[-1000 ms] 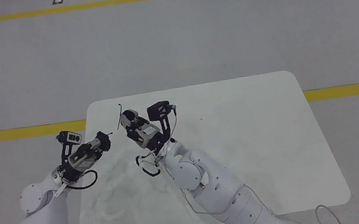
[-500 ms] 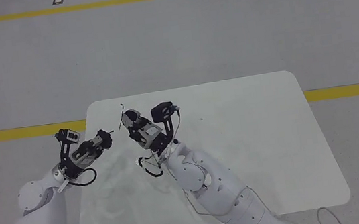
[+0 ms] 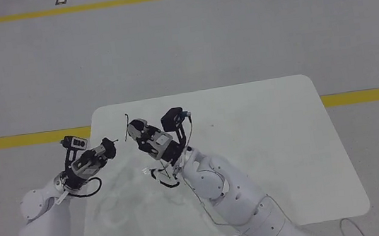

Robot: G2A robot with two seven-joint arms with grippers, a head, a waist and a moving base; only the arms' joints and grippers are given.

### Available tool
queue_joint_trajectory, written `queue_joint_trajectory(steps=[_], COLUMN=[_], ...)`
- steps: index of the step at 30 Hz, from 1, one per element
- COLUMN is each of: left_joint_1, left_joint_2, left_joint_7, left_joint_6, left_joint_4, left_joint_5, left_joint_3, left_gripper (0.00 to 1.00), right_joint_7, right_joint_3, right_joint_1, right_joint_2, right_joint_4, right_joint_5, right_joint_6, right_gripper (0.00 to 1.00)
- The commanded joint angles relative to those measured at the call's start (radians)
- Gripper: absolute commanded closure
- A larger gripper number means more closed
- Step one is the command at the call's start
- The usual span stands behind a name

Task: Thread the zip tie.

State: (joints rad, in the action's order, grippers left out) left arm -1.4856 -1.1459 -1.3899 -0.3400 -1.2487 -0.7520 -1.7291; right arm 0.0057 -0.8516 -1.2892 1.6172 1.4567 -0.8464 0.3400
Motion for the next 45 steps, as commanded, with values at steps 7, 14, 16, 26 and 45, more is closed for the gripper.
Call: queue_joint_trajectory(steps=[7,14,16,26,45], left_joint_1=[0.001,0.001,0.001,0.001,-0.041], left_joint_2=[0.036,0.036,0.036,0.036,0.028], left_joint_7=[0.0,0.0,0.0,0.0,0.125], left_joint_6=[0.0,0.0,0.0,0.0,0.0], left_joint_4=[-0.014,-0.014,-0.014,-0.014,-0.108], left_joint_5=[-0.022,-0.022,-0.022,-0.022,0.031], left_joint_3=[0.044,0.044,0.044,0.044,0.016], left_gripper=[1.0,1.0,1.0,1.0,1.0], right_joint_7=[0.006,0.006,0.006,0.006,0.006], right_joint_3=[0.005,0.005,0.005,0.005,0.005], right_joint_1=[0.006,0.006,0.006,0.006,0.006], right_joint_2=[-0.005,-0.005,-0.005,-0.005,-0.005], right_joint_4=[-0.001,-0.001,-0.001,-0.001,-0.001], right_joint_5=[-0.003,-0.003,-0.003,-0.003,-0.003], right_joint_6=[0.0,0.0,0.0,0.0,0.0], right_gripper=[1.0,1.0,1.0,1.0,1.0])
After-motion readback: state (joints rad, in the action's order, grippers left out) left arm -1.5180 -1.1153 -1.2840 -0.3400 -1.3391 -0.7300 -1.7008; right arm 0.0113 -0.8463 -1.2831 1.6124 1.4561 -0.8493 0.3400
